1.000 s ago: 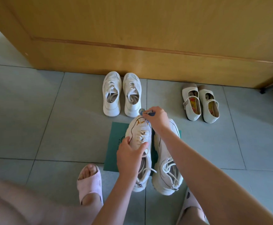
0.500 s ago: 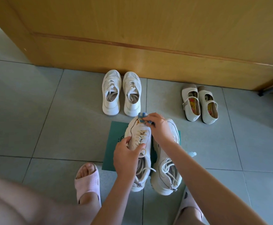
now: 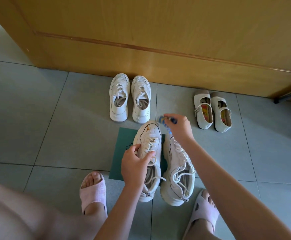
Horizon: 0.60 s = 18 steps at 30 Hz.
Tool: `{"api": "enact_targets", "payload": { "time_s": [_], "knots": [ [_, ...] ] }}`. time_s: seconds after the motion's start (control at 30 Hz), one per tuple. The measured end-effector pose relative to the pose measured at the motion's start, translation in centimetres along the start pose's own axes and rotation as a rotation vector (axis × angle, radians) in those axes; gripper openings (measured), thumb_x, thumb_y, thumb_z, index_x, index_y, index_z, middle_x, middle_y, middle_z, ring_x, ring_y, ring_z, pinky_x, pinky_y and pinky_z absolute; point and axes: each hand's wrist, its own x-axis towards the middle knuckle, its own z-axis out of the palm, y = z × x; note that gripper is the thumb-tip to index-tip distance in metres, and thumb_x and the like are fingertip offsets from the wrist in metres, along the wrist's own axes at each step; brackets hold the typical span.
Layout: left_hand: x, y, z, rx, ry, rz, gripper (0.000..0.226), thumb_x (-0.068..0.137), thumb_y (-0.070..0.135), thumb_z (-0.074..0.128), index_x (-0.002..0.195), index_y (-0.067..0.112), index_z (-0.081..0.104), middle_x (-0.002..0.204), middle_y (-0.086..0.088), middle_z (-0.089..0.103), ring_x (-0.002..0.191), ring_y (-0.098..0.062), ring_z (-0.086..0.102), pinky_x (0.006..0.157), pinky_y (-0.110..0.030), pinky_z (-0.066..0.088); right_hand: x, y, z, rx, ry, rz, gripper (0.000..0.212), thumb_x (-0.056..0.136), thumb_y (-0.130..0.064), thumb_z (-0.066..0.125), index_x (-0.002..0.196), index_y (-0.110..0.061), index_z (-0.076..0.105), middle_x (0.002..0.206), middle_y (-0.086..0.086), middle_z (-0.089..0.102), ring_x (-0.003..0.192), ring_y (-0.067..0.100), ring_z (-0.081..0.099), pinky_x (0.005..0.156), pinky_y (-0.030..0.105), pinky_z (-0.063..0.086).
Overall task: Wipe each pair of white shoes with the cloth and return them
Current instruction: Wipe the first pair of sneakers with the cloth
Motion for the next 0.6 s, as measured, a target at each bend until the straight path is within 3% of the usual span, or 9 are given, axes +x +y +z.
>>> {"api": "enact_targets", "payload": {
  "time_s": [0.1,0.17,0.27,0.43,0.6],
  "knots": [
    [0.1,0.0,0.0,0.005,0.002,0.000,0.058,0.069,0.049,0.073,0.119,0.024,0.058,0.104,0.006,0.061,0.092,-0.011,0.060,0.080,-0.036,0.054,1.2,-0.9,2.5,0.050,0.006,0.084,0.026,0.091,-0.015,0.057,0.115,-0.010,0.066,0.098,0.007,0.067,0.079,0.018,0.059,0.067,0.023,0.044],
    [0.1,0.0,0.0,0.004,0.013,0.002,0.058,0.069,0.049,0.074,0.119,0.024,0.058,0.105,0.007,0.061,0.092,-0.011,0.060,0.080,-0.035,0.054,1.6,-1.2,4.6,-0.030,-0.020,0.080,0.021,0.092,-0.021,0.057,0.105,-0.010,0.069,0.098,0.010,0.065,0.083,0.022,0.057,0.068,0.025,0.041],
    [0.2,-0.1,0.1,0.015,0.021,0.012,0.059,0.068,0.050,0.073,0.119,0.024,0.059,0.106,0.007,0.062,0.094,-0.011,0.060,0.081,-0.035,0.054,1.8,-1.5,5.8,-0.169,-0.023,0.052,0.020,0.094,-0.017,0.053,0.100,-0.006,0.069,0.107,0.013,0.056,0.104,0.026,0.048,0.082,0.030,0.041],
    [0.3,-0.3,0.4,0.018,0.028,0.011,0.060,0.067,0.053,0.073,0.119,0.025,0.059,0.106,0.007,0.062,0.095,-0.011,0.060,0.080,-0.036,0.054,1.3,-2.3,6.0,-0.470,-0.137,-0.205,0.028,0.092,-0.001,0.047,0.107,-0.011,0.068,0.114,0.008,0.051,0.111,0.025,0.041,0.095,0.030,0.036],
    [0.5,-0.3,0.3,0.024,0.025,0.009,0.057,0.067,0.052,0.072,0.116,0.026,0.060,0.103,0.007,0.063,0.091,-0.010,0.060,0.078,-0.034,0.054,0.3,-3.7,7.1,-0.714,-0.341,-0.380,0.028,0.092,-0.007,0.047,0.110,-0.015,0.066,0.116,0.006,0.051,0.111,0.023,0.041,0.097,0.031,0.037]
  ]
}}
